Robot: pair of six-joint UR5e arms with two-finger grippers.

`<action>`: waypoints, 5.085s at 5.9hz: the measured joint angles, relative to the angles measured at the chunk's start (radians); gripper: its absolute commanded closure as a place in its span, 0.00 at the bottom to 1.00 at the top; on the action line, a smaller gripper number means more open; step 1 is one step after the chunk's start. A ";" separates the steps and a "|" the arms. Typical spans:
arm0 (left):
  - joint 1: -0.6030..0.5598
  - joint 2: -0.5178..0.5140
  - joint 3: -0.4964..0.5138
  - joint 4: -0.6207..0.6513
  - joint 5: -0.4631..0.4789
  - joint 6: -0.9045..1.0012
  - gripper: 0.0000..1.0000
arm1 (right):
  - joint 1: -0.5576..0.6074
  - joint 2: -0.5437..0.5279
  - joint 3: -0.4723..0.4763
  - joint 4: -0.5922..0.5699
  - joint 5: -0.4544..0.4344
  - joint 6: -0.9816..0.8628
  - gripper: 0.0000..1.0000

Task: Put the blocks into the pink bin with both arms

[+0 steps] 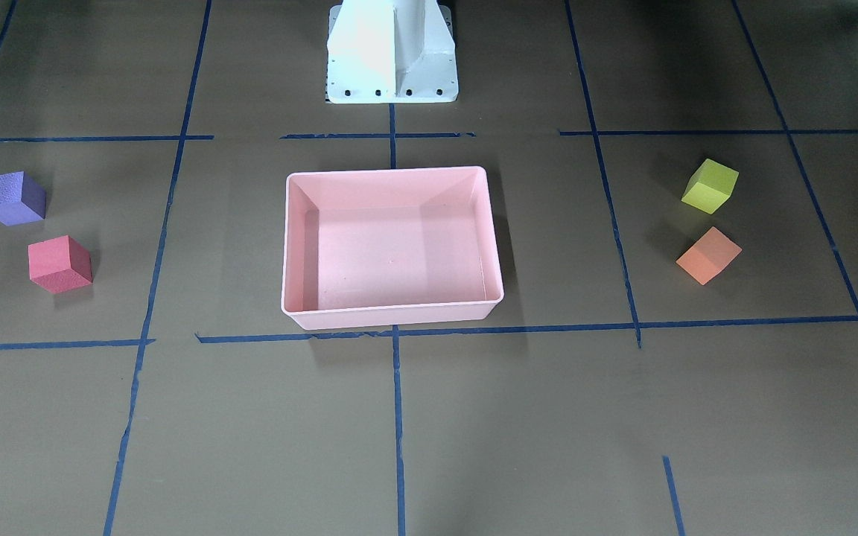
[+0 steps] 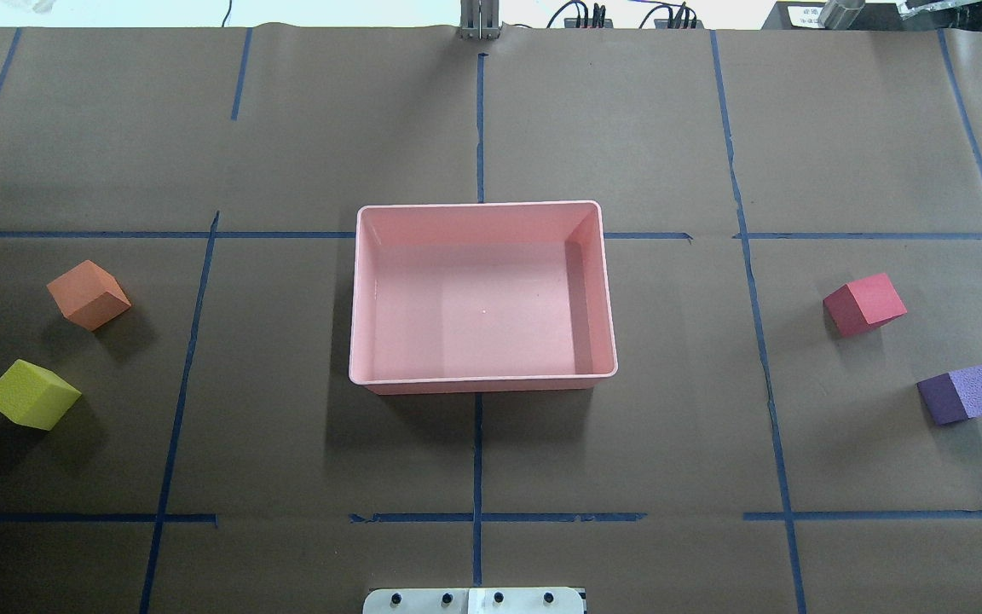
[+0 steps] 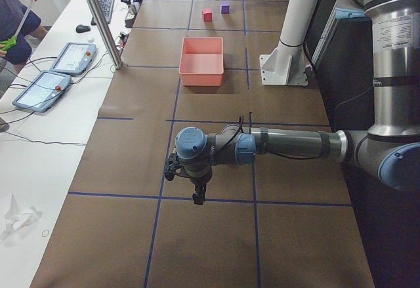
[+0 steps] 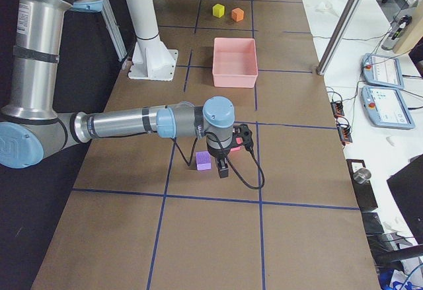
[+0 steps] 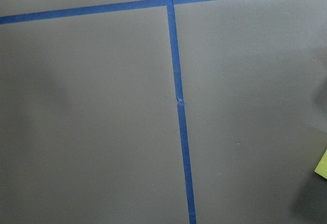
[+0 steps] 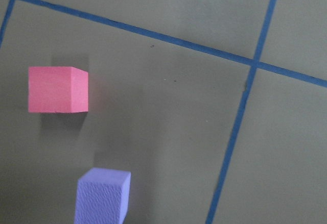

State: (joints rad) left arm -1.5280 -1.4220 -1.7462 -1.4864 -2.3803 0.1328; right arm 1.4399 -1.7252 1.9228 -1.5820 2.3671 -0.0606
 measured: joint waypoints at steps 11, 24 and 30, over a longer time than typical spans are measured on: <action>0.000 -0.005 -0.017 -0.005 -0.006 -0.002 0.00 | -0.530 0.245 -0.304 0.299 -0.215 0.500 0.87; 0.439 -0.170 -0.025 -0.453 0.112 -0.389 0.00 | -0.868 0.950 -0.174 -0.205 -0.490 1.303 0.00; 0.552 -0.234 0.134 -0.600 0.156 -0.394 0.00 | -0.852 0.845 -0.064 -0.217 -0.488 1.258 0.00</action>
State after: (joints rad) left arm -0.9764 -1.6559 -1.6118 -2.0866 -2.2242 -0.2614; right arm 0.5875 -0.8807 1.8585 -1.7994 1.8794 1.1976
